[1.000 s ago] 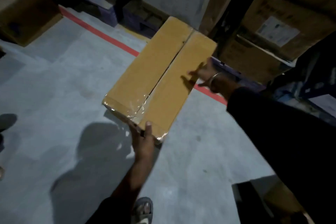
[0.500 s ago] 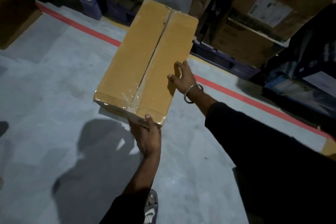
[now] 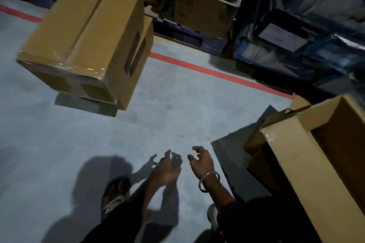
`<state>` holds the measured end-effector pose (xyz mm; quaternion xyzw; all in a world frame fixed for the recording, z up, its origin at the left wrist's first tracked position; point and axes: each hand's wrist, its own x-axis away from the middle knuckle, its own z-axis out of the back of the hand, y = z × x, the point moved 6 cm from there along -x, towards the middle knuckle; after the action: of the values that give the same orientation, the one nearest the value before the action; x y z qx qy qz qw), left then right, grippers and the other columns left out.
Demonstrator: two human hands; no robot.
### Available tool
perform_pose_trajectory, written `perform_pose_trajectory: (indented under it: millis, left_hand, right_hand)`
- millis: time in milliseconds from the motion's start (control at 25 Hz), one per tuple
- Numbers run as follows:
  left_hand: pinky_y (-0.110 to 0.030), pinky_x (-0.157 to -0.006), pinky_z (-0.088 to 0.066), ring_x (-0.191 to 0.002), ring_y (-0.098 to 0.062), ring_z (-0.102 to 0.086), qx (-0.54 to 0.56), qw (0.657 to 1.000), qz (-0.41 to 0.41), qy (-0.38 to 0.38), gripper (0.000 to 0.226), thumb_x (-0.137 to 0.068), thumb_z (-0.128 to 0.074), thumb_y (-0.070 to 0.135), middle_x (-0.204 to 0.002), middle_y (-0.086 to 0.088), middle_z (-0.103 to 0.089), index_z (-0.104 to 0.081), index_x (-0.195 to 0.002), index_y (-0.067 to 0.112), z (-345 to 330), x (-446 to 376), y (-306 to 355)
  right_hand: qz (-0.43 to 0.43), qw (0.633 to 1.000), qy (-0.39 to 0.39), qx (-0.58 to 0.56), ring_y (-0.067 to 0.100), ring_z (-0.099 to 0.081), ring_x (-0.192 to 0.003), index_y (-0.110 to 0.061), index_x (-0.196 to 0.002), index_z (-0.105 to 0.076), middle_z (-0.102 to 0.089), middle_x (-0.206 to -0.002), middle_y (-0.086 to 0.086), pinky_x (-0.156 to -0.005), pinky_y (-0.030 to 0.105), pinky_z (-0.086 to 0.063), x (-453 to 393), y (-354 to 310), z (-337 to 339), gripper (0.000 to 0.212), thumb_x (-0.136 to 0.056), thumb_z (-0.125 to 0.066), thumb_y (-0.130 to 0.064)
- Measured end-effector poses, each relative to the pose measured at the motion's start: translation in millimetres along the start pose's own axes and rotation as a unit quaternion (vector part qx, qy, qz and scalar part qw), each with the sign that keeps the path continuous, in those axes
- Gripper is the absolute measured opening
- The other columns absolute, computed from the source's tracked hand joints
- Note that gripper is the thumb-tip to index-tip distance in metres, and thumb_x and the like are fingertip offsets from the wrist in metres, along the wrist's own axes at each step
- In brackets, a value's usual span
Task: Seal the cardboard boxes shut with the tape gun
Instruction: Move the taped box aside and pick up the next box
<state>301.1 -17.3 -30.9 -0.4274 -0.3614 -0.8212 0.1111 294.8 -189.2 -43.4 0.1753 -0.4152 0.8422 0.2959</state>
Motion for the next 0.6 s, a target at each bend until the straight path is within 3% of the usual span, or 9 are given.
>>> perform_pose_trajectory:
  millis: [80,160,320,480,600]
  left_hand:
    - [-0.032,-0.107,-0.042,-0.129,-0.028,-0.060,-0.102,0.992,-0.065,-0.035,0.078,-0.091,-0.054,0.053,-0.141,-0.013,-0.061,-0.035,-0.157,0.015,-26,-15,17]
    - [-0.033,-0.104,-0.043,-0.131,-0.027,-0.058,-0.166,0.981,-0.104,-0.003,0.056,-0.101,-0.055,0.045,-0.140,-0.010,-0.062,-0.044,-0.150,0.018,-47,-26,38]
    - [-0.034,-0.096,-0.050,-0.118,-0.020,-0.064,-0.168,0.955,-0.235,0.064,0.031,-0.104,-0.051,0.029,-0.127,0.002,-0.070,-0.063,-0.133,0.030,-102,-4,87]
    - [-0.035,-0.088,-0.054,-0.097,-0.013,-0.068,-0.097,0.927,-0.347,0.107,0.029,-0.100,-0.059,0.027,-0.120,0.008,-0.069,-0.064,-0.128,0.034,-160,70,112]
    - [-0.031,-0.089,-0.050,-0.108,-0.013,-0.064,-0.114,0.919,-0.368,0.081,0.044,-0.100,-0.063,0.028,-0.138,0.002,-0.060,-0.055,-0.143,0.030,-204,111,118]
  right_hand:
    - [0.013,0.999,0.029,-0.004,0.026,-0.062,-0.119,-0.018,-0.122,-0.066,-0.060,-0.125,0.010,-0.100,0.036,-0.049,-2,51,35,0.032,-0.092,-0.073,-0.022]
    - [0.021,0.998,0.060,-0.017,0.025,-0.062,-0.119,-0.018,-0.121,-0.067,-0.060,-0.122,0.006,-0.101,0.037,-0.049,-1,83,68,0.032,-0.091,-0.075,-0.028]
    - [0.079,0.992,0.091,-0.048,0.011,-0.060,-0.108,-0.027,-0.118,-0.068,-0.060,-0.116,-0.008,-0.093,0.031,-0.050,27,104,124,0.048,-0.084,-0.075,-0.061]
    - [0.123,0.984,0.119,-0.047,0.012,-0.061,-0.110,-0.023,-0.123,-0.068,-0.065,-0.121,-0.004,-0.094,0.028,-0.049,92,120,184,0.056,-0.083,-0.075,-0.061]
    - [0.130,0.970,0.206,0.003,0.020,-0.062,-0.113,-0.017,-0.127,-0.066,-0.066,-0.125,0.002,-0.096,0.033,-0.050,137,141,247,0.051,-0.090,-0.070,-0.052]
